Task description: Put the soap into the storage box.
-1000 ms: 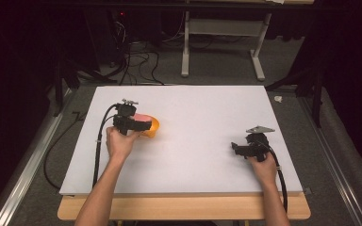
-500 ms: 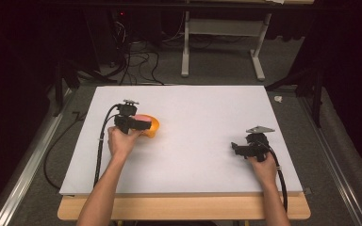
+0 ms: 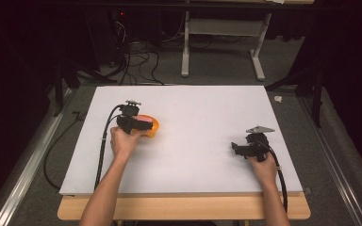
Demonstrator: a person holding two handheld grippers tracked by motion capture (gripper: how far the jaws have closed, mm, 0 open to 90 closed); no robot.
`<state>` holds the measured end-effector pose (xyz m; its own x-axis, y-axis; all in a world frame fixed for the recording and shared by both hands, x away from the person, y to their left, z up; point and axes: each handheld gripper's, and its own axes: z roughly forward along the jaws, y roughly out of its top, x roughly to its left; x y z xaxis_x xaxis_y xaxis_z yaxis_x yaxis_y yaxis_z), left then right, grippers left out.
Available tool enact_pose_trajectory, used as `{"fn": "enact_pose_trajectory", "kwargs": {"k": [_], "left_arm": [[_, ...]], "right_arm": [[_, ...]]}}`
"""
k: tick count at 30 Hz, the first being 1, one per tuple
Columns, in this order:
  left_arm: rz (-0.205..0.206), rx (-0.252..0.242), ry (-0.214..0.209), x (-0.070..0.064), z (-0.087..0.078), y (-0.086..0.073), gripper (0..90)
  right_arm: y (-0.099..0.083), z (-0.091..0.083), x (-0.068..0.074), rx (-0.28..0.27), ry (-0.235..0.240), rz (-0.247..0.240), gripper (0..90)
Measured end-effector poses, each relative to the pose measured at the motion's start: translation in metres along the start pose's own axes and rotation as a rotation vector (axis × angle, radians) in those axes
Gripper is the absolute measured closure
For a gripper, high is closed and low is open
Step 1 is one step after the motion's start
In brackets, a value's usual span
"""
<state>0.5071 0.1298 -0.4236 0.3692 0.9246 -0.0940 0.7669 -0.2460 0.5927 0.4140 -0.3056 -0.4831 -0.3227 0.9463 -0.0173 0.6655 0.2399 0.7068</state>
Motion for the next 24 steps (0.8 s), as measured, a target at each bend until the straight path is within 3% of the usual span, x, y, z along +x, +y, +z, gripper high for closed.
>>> {"fn": "enact_pose_trajectory", "kwargs": {"k": [13,24], "left_arm": [[-0.012,0.024,0.018,-0.002,0.010,-0.001,13.5],[-0.029,-0.043,0.011,-0.001,-0.003,0.002,16.1]], "right_arm": [[0.000,0.000,0.000,0.000,0.000,0.000,15.2],[0.000,0.000,0.000,0.000,0.000,0.000,15.2]]}}
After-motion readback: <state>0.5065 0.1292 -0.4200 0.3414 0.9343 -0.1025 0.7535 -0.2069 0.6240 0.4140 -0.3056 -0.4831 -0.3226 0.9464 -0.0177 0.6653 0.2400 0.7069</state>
